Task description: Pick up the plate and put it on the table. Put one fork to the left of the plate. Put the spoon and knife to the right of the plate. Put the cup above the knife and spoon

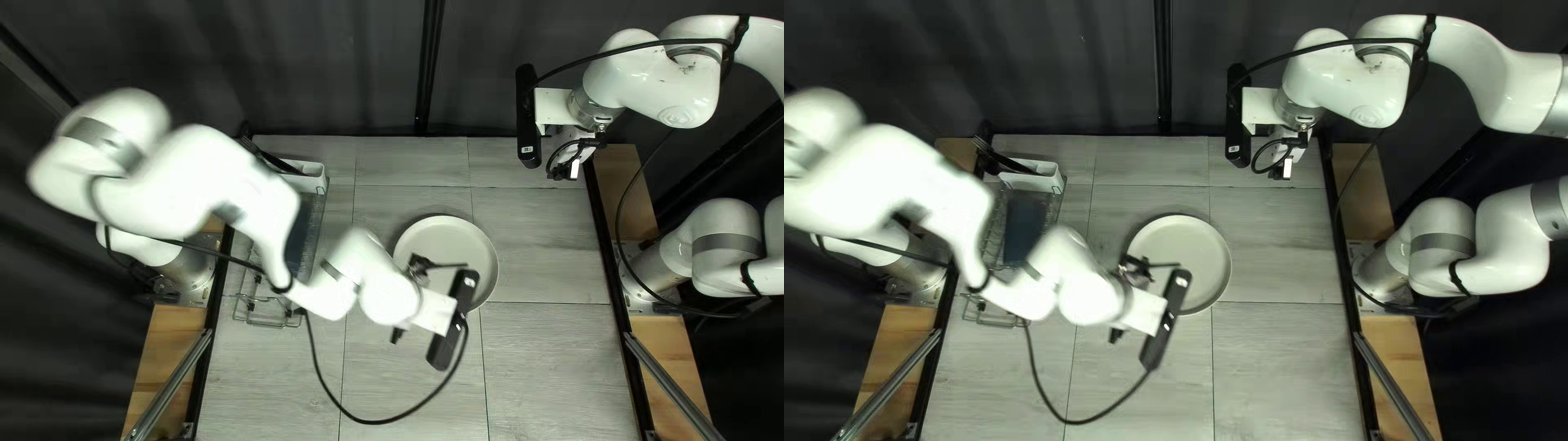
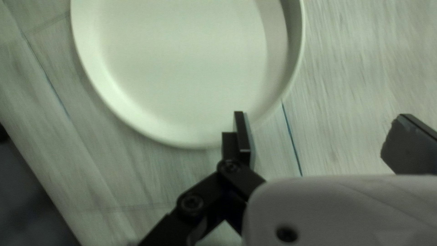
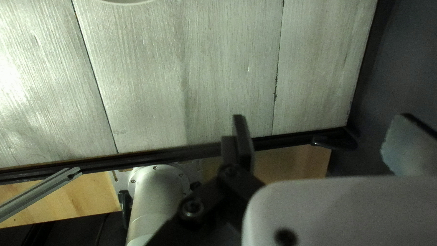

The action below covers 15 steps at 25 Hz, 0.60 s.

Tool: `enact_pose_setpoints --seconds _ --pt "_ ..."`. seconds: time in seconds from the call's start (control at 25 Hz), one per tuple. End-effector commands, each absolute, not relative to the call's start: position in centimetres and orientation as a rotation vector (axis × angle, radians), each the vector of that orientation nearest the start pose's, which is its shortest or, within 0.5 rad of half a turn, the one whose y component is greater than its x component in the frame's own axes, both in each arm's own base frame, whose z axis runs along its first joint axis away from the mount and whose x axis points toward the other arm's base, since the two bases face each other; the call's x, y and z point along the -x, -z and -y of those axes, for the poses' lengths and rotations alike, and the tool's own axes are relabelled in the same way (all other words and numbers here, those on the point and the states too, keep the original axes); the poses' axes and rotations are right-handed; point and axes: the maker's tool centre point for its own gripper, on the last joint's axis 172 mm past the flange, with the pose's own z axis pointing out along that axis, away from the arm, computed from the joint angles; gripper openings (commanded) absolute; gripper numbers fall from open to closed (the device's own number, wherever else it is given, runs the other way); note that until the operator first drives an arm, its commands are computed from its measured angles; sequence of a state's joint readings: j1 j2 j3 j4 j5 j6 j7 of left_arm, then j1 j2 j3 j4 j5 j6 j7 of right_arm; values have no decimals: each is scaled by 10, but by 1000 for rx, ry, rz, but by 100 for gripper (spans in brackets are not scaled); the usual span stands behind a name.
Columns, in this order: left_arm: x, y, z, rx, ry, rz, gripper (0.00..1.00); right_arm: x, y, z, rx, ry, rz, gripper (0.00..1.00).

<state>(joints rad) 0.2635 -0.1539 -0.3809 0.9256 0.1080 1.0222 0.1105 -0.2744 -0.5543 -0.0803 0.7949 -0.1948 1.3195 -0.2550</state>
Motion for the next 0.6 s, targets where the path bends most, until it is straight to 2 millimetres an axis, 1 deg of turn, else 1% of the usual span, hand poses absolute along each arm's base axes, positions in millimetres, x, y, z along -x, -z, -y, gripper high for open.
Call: enact_pose_setpoints --seconds 0.04,0.12,0.16,0.2,0.32,0.36,0.4,0.44,0.52,0.56,0.6 --pt "-406 -217 14 3004 15 -399 100 -292 -279 154 3290 -25 -70 100" --pt "-406 -217 14 3004 15 -399 100 -292 -279 154 3290 -25 -70 100" --pt "-405 -216 15 3019 12 -367 100 -292 -280 154 3290 -25 -70 100" --pt "-402 -219 15 3014 6 -345 100 -292 -279 154 3290 -25 -70 100" --pt "-365 -232 -14 2995 -34 -230 100 -292 -280 154 3290 -25 -70 100" --pt "-346 -239 -30 2985 -44 -160 100 -292 -280 154 3290 -25 -70 100" --pt "-336 -243 -38 2978 -51 -124 100 -292 -280 154 3290 -25 -70 100" --pt "-321 -250 -53 2960 -65 -53 100 -292 -280 154 3290 -25 -70 100" --pt "-305 -257 -71 2931 -80 14 100 -292 -280 154 3290 -25 -70 100" --pt "-291 -259 -84 2914 -94 60 100 -292 -280 154 3290 -25 -70 100" --pt "-284 -260 -91 2909 -99 81 100 -292 -280 154 3290 -25 -70 100"
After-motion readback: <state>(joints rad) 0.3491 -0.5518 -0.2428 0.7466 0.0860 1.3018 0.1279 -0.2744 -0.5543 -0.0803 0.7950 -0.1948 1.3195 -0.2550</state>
